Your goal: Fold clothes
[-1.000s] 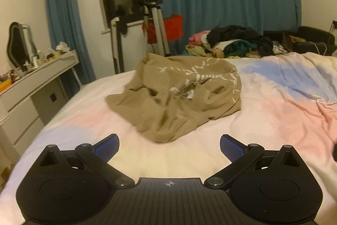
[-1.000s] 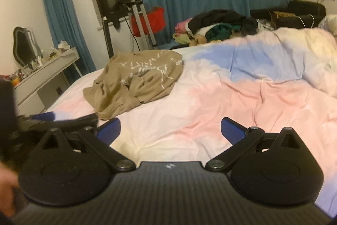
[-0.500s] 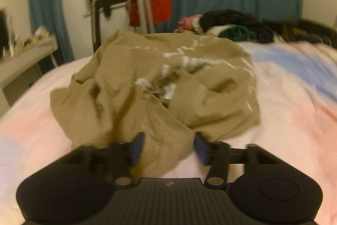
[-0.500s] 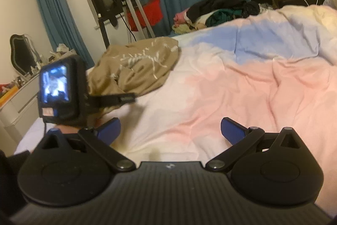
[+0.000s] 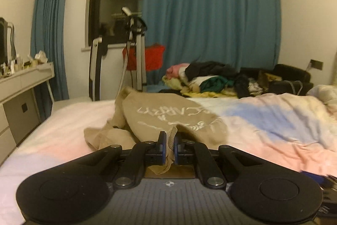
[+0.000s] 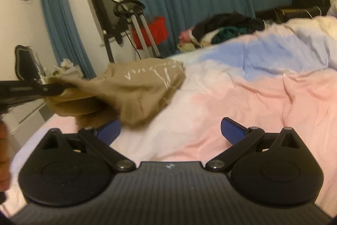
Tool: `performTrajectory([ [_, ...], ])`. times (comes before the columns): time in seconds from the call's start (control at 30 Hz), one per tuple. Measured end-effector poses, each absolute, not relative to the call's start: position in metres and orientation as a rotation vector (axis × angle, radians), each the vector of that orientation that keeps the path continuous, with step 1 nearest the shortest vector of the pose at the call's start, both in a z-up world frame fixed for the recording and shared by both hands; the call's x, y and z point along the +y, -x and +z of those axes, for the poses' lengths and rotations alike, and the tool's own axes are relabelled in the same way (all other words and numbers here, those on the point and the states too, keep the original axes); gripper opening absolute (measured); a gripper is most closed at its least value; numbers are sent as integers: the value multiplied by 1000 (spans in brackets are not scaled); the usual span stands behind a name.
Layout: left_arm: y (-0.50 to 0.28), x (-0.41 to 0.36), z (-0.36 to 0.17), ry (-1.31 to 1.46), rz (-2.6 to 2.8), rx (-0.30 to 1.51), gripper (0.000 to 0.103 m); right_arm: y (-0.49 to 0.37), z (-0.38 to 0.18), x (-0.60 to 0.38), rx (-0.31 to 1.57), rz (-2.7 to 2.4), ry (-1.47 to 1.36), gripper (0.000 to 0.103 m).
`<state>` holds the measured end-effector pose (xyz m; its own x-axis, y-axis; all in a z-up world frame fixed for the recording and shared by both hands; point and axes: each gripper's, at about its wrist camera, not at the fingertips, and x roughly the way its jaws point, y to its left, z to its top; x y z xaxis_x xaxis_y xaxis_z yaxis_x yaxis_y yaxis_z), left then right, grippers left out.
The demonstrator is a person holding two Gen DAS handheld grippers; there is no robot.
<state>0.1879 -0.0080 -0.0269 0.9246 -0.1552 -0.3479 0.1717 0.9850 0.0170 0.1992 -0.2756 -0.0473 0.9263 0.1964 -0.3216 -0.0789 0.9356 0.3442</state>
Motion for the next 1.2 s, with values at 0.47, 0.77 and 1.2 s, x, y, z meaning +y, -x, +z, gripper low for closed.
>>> performTrajectory([
  [0.47,-29,9,17,-30,-272,264,6,-156,-25,-218,376,365,-244,103],
  [0.77,-32,31,2,11,-248,262,7,-199,-44,-173,414,383,-265,103],
  [1.2,-62,19,-26,14,-275,345,7,-256,-62,-207,479,280,-398,103],
])
